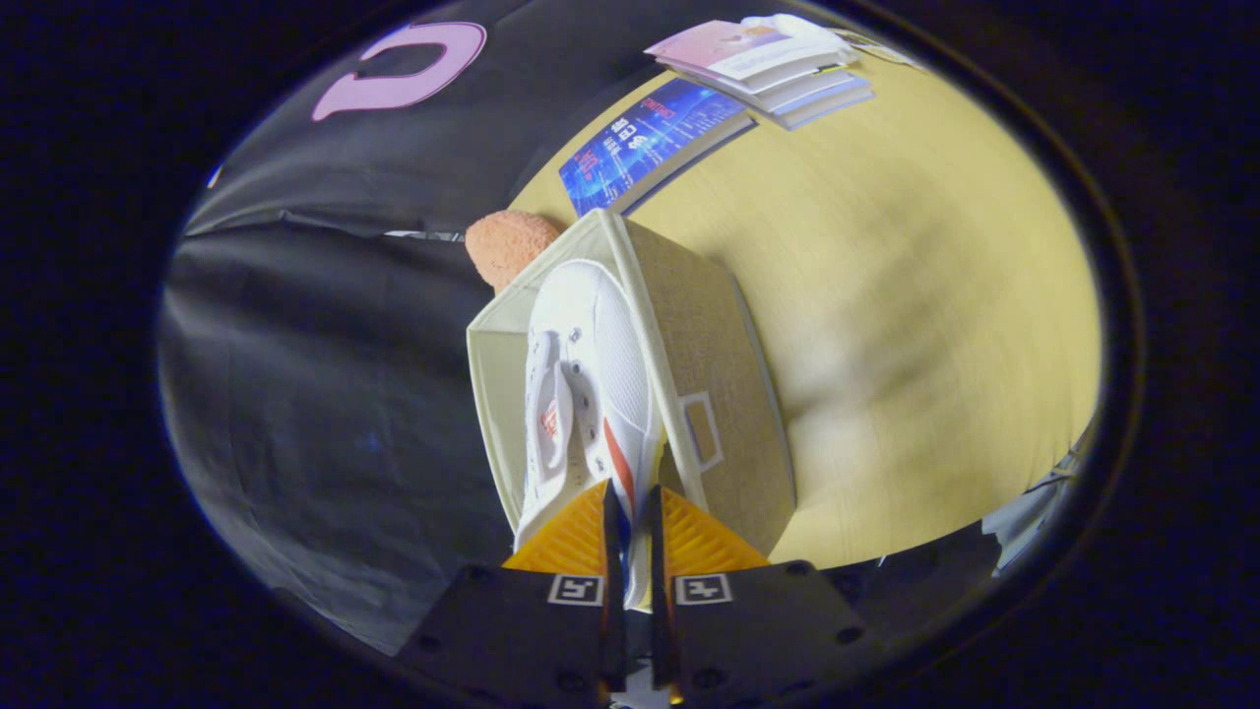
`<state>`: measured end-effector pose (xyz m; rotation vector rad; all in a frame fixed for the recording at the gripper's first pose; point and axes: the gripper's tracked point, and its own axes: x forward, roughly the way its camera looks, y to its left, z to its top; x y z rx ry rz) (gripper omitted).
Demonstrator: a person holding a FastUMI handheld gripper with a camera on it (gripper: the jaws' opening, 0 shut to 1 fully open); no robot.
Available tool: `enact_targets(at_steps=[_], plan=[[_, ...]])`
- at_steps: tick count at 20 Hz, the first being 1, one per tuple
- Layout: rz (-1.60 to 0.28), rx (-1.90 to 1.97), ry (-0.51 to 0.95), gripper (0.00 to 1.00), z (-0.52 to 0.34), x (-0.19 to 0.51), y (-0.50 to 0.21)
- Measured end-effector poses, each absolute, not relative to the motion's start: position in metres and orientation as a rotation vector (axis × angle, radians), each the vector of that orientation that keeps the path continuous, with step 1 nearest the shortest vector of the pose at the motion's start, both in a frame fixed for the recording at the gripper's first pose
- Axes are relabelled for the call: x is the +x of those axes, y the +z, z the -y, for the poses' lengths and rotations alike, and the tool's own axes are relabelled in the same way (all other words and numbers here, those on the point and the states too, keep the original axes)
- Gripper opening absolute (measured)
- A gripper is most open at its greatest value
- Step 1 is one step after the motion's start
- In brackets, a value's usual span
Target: Open the storage box then place both shoes into the box .Put the left shoe in first, then the right shoe, with the right side of both shoes facing outward in a uniform manner.
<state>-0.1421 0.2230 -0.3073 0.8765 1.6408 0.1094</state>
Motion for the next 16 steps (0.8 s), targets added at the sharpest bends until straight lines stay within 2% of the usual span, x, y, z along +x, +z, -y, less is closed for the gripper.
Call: enact_targets(at_steps=[5, 11, 16], plan=[[-1.593, 0.956, 0.09, 0.23, -0.223, -0.121, -0.299], [-1.551, 0.972, 0.072, 0.23, -0.21, -0.108, -0.295], [-1.397, 0.867, 0.043, 0.23, -0.174, -0.081, -0.285]])
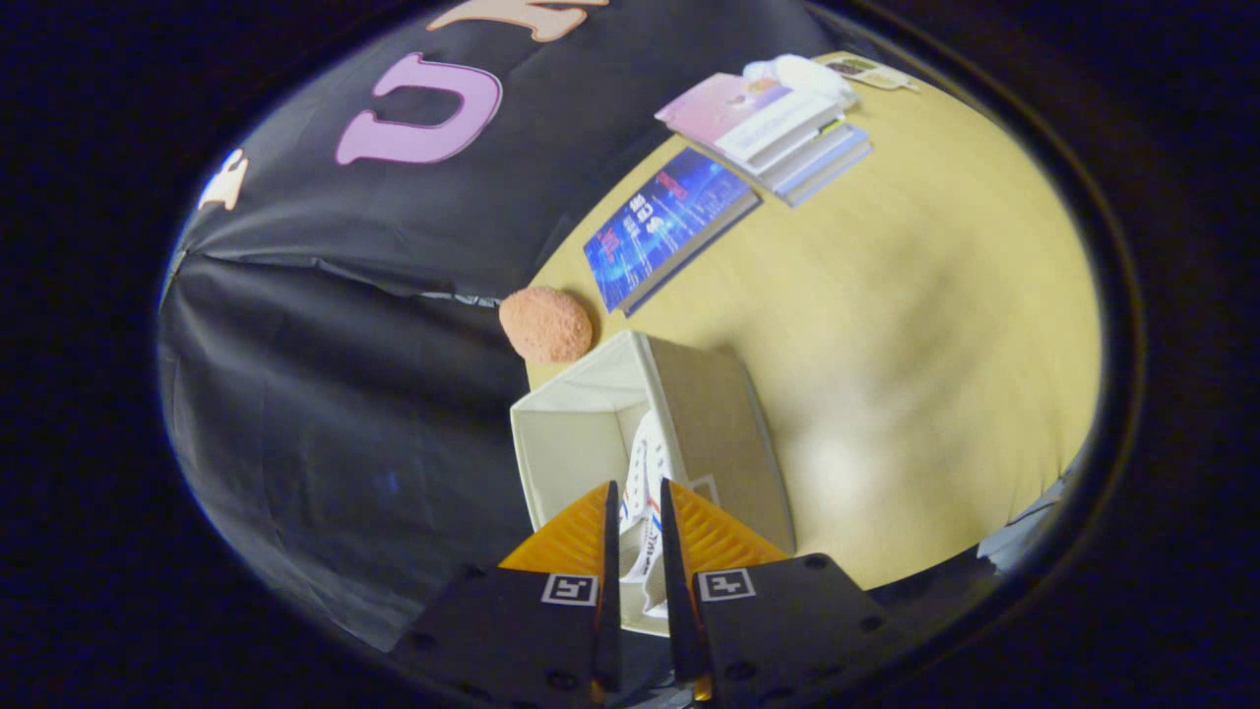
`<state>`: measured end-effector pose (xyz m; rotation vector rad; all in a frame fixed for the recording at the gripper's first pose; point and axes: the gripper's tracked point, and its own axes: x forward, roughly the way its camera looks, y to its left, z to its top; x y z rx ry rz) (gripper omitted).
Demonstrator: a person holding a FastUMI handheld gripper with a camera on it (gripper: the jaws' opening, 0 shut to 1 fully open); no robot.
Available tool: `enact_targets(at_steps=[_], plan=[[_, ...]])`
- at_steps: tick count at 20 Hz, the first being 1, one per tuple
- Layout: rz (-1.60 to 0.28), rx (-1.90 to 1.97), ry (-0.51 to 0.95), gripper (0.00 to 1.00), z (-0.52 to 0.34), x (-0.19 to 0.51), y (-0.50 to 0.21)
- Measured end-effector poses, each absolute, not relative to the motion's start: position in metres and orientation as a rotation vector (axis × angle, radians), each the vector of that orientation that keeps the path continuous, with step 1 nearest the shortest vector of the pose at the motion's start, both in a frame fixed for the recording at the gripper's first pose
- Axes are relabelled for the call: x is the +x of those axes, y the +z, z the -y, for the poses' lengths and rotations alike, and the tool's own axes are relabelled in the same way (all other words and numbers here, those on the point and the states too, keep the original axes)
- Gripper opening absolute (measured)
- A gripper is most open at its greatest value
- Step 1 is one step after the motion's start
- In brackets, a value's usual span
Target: Open the storage box then place both shoes into the box .Put the left shoe in first, then the right shoe, with the right side of both shoes facing outward in a uniform manner.
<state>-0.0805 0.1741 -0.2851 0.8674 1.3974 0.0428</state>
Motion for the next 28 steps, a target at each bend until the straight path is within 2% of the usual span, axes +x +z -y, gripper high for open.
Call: enact_targets(at_steps=[7, 18, 24, 28], plan=[[-0.999, 0.552, 0.051, 0.23, -0.117, -0.009, -0.227], [-0.513, 0.278, 0.026, 0.22, -0.047, 0.073, -0.069], [-0.335, 0.103, -0.025, 0.22, -0.003, 0.096, -0.004], [-0.285, 0.052, -0.058, 0.22, 0.018, 0.1, 0.018]])
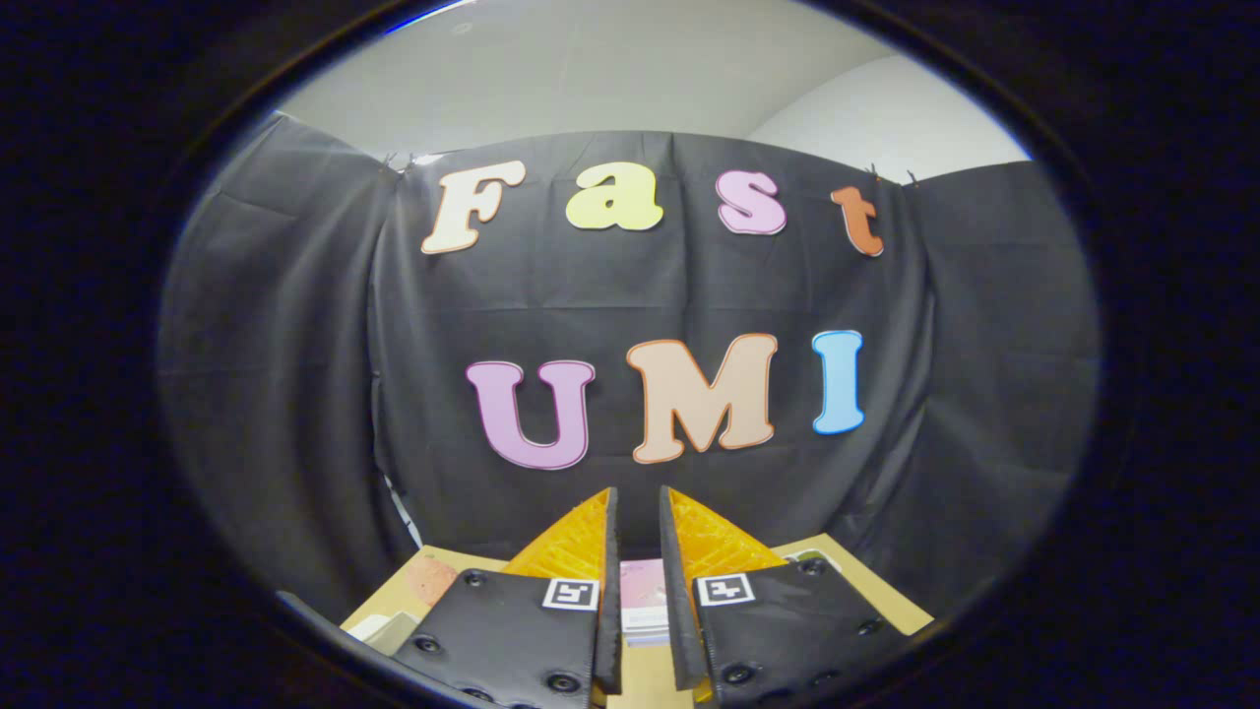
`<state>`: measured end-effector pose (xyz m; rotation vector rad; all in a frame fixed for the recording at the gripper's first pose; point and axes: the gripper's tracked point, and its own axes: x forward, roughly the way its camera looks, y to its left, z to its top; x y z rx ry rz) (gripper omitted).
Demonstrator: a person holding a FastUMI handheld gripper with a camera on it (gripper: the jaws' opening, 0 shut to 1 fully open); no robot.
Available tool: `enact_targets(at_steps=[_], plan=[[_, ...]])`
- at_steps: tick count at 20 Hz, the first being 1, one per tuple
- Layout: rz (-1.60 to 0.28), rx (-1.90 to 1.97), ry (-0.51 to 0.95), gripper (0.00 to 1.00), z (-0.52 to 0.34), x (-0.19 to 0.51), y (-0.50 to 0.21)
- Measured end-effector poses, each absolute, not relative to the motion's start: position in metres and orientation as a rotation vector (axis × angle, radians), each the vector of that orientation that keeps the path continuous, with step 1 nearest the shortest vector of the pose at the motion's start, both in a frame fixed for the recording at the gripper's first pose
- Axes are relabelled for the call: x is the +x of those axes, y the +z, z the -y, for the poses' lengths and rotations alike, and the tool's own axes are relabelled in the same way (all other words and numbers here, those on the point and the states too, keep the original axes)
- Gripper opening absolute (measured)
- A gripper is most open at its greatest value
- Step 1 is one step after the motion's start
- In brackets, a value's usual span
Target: Open the storage box then place both shoes into the box .Put the left shoe in first, then the right shoe, with the right side of both shoes facing outward in a uniform manner.
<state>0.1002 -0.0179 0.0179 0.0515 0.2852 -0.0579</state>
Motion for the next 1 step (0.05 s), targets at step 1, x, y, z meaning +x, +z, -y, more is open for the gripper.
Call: enact_targets(at_steps=[1], plan=[[-0.277, 0.036, -0.066, 0.22, 0.0217, 0.1015, 0.0209]])
